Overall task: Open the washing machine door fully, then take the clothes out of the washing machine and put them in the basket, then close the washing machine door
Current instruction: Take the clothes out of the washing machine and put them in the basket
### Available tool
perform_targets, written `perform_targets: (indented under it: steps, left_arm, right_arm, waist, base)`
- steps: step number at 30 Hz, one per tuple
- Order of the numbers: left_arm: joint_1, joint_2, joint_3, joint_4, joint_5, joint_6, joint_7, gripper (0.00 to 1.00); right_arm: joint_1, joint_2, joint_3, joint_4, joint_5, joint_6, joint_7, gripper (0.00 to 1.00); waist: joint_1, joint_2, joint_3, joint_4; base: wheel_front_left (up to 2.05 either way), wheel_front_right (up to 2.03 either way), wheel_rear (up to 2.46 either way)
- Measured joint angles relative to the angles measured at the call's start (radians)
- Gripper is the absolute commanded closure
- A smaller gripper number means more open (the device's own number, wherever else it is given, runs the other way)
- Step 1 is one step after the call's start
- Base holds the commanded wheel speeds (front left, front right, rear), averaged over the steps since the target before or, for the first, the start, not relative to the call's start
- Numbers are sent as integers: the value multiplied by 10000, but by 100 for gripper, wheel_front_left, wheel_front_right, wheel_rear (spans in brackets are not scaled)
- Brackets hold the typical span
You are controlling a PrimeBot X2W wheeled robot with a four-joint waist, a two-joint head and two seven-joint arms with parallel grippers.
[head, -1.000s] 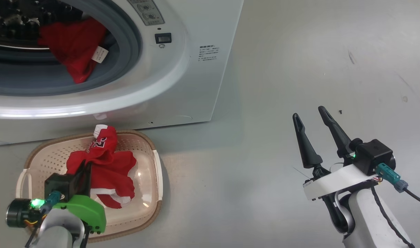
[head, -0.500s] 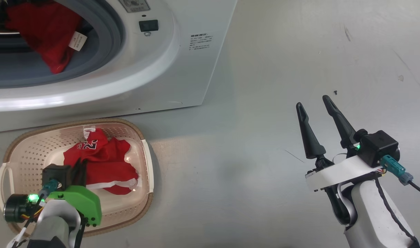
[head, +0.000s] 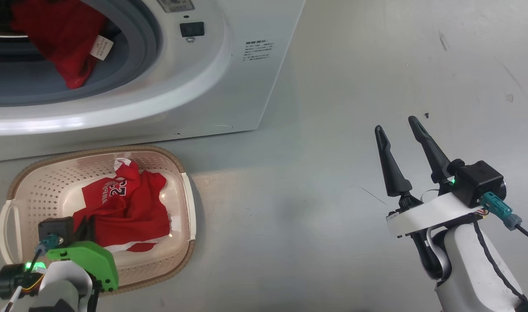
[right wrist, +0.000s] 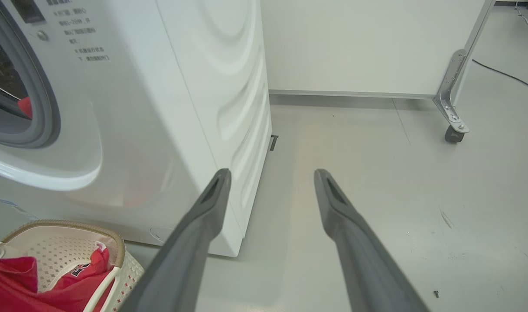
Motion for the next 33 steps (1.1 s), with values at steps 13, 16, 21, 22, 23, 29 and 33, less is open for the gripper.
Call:
perform_targets:
  steps: [13,16,21,22,23,29,33]
  left_arm:
    - [-418,-58,-107,884,2,-6,-550,0]
    - [-472,-59,-117,995,2,-50,-690,0]
    - [-521,-71,-142,1131,2,-65,-819,0]
    - [-525,-79,-151,1131,2,-92,-869,0]
    - [-538,-94,-167,1129,2,-138,-872,0]
    - [-787,-236,-226,938,2,-224,-1012,0]
    - [-810,-261,-272,834,2,-238,-1049,0]
  right_arm:
    - [0,-13,13,240,-25,0,0,0]
    - [0,-12,19,311,-25,0,0,0]
    - [4,-6,13,382,-25,0,0,0]
    - [6,-6,6,393,-25,0,0,0]
    - [7,-2,-10,405,-25,0,0,0]
    - [41,4,-192,497,-23,0,0,0]
    - [176,6,-261,581,-13,0,0,0]
  waist:
    - [0,0,-325,116]
    - [0,0,-482,140]
    - [0,0,-744,177]
    - [0,0,-815,189]
    - [0,0,-890,204]
    - [0,0,-1361,319]
    - [0,0,-1705,421]
  base:
    - [0,0,0]
    - [0,0,0]
    - [0,0,0]
    - [0,0,0]
    - [0,0,0]
    - [0,0,0]
    - [0,0,0]
